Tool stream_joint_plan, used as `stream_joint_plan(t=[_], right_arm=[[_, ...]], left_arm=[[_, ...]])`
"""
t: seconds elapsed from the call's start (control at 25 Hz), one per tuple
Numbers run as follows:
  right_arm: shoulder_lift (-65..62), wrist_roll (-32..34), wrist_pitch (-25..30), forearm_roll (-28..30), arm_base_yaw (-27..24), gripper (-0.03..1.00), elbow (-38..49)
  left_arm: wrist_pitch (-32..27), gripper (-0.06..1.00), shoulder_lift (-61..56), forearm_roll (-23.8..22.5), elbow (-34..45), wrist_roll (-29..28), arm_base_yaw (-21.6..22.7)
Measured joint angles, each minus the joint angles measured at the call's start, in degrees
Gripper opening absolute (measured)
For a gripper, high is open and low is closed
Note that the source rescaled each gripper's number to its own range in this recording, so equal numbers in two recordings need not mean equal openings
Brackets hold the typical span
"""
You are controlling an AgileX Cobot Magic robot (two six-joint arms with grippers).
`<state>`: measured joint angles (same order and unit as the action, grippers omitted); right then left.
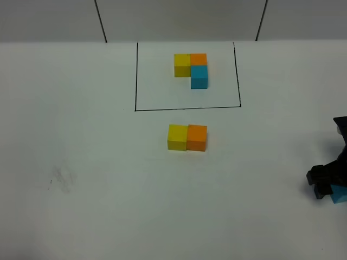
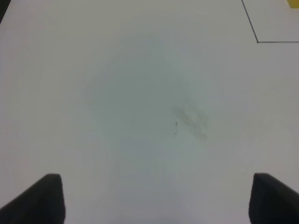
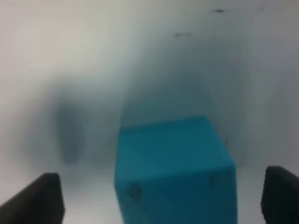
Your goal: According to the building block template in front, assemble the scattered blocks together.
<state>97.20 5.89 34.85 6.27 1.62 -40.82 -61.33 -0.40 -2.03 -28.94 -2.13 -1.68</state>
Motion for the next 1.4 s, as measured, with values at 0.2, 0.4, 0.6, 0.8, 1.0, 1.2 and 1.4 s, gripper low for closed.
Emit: stream_joint_plan(t=[0.2,0.4,0.6,0.8,1.0,1.2,1.4], right_arm=[[1.0,-0.1,-0.9,0.0,0.0,0.31,0.0],[1.1,-0.2,-1.3,0.1,0.0,0.02,0.0],[-1.6,-0.2,-1.4,-0.4,0.1,0.02,0.0],[-8.5,0.8,-0.9,-5.1,3.5,0.02,-1.9],[-11.5,7.1,-1.6,-10.4,12.6,0.02,-5.5],[-9.0,26.4,0.1,-7.3,23.7,0.02,-8.6],[-3.2,48.6,7.5,3.1,34.9,0.02,-15.4]], left_arm=[[0.0,0.68,0.0,0.0,0.0,0.0,0.0],[0.0,0.68,0.0,0.0,0.0,0.0,0.0],[0.0,0.68,0.0,0.0,0.0,0.0,0.0],[0.0,0.68,0.0,0.0,0.0,0.0,0.0],[0.0,0.68,0.0,0.0,0.0,0.0,0.0],[0.0,0.68,0.0,0.0,0.0,0.0,0.0],[0.0,0.68,0.0,0.0,0.0,0.0,0.0]])
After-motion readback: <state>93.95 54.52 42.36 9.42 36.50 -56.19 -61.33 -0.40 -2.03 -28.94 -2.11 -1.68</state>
